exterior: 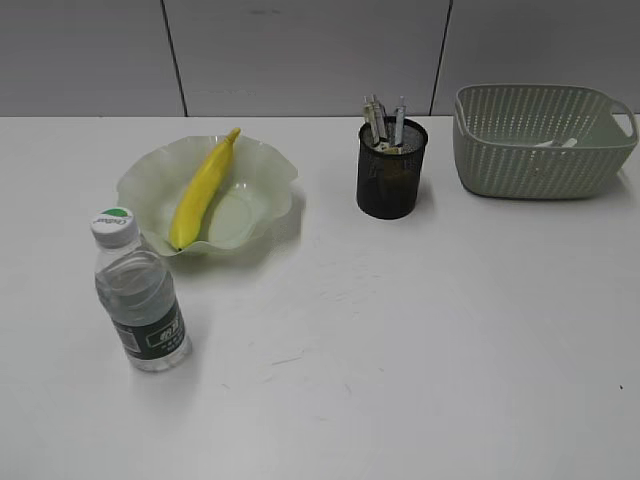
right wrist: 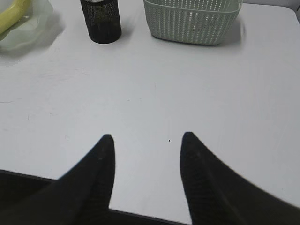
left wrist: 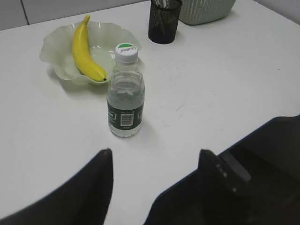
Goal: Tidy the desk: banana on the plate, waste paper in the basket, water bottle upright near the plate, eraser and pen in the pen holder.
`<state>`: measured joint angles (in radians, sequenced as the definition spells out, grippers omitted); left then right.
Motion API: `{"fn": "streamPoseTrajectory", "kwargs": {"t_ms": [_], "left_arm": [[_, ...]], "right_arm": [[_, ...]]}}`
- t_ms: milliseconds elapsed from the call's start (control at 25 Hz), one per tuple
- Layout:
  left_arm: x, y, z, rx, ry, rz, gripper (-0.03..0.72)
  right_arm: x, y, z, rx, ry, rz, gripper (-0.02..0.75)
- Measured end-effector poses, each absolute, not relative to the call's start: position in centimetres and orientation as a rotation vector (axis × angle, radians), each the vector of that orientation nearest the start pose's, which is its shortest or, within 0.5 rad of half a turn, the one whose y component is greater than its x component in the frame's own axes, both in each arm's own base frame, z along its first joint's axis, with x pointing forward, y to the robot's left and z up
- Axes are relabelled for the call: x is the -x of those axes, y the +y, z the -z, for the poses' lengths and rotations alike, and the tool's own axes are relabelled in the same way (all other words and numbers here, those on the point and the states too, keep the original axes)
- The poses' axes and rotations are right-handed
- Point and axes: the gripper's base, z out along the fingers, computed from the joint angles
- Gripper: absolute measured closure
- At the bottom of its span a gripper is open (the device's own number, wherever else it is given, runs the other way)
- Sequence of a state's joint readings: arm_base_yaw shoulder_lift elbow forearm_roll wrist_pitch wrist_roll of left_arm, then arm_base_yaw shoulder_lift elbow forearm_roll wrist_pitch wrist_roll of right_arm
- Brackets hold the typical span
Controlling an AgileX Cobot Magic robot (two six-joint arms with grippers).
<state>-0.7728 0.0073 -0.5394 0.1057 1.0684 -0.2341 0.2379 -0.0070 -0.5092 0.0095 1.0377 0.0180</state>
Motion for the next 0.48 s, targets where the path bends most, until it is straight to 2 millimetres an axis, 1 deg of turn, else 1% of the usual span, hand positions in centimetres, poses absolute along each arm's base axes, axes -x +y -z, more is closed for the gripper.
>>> {"fn": "streamPoseTrajectory", "kwargs": {"t_ms": [280,360,480], "left_arm": [[0.07,1.23,-28.79,-0.533,1.982,0.506,0.258],[0.18,1.25,-28.79,-0.481,1.987,0.479,0.258],[0.49,1.29,-28.79,-0.327,1.996,0.389,0.258]], "right_arm": [[0.62,-0.06,-28.17,0.217,1.998,-0.175,0.367],[0.63,-0.02,-28.17,0.187,2.0,-0.159,0.367],[0.63,0.04,-28.17,0.102,2.004,-0.104,0.367]]}}
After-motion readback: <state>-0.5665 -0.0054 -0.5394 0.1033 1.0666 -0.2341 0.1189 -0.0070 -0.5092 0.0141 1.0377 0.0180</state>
